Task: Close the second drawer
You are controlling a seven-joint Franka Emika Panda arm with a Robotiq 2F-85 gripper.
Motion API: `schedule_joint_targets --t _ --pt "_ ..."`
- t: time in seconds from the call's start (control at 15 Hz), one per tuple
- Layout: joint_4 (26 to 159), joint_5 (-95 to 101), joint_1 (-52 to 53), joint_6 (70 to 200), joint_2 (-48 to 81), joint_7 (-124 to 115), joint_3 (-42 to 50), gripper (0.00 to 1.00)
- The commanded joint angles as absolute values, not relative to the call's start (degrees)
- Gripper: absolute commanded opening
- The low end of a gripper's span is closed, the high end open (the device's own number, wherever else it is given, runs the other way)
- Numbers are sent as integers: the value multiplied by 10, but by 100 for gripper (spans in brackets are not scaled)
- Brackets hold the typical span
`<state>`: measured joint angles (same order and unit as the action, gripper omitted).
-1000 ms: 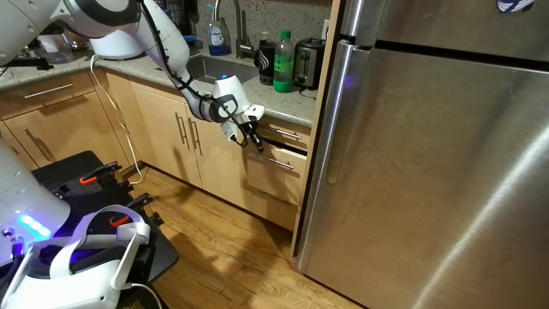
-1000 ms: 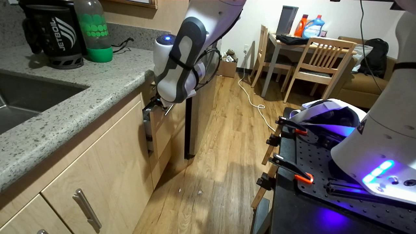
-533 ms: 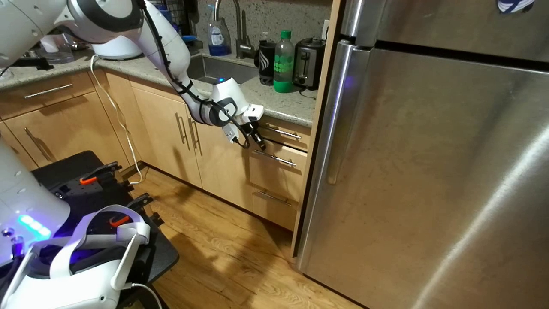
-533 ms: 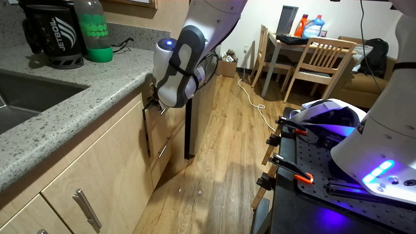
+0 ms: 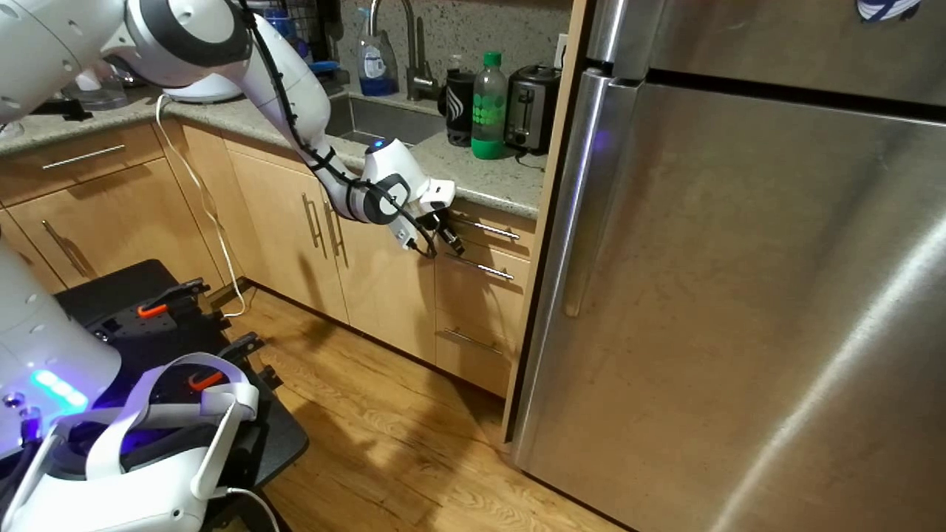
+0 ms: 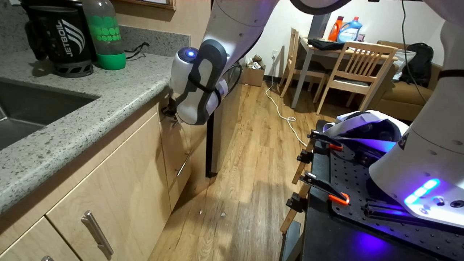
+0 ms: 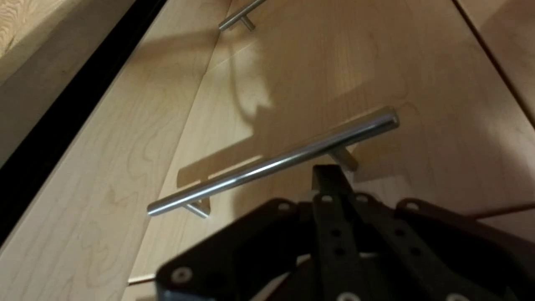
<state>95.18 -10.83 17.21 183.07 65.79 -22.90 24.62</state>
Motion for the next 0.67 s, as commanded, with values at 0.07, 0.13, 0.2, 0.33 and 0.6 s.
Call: schedule_joint_targets --t 0.07,0.13,0.2,0.33,0.6 --pt "978 -123 184 1867 647 -206 263 0" --pt "954 -127 173 1848 660 -208 253 1" --pt "955 -128 173 1852 660 -206 254 1" --pt "956 -128 173 1855 660 -205 255 1" --pt "957 -129 174 1856 660 -205 255 1"
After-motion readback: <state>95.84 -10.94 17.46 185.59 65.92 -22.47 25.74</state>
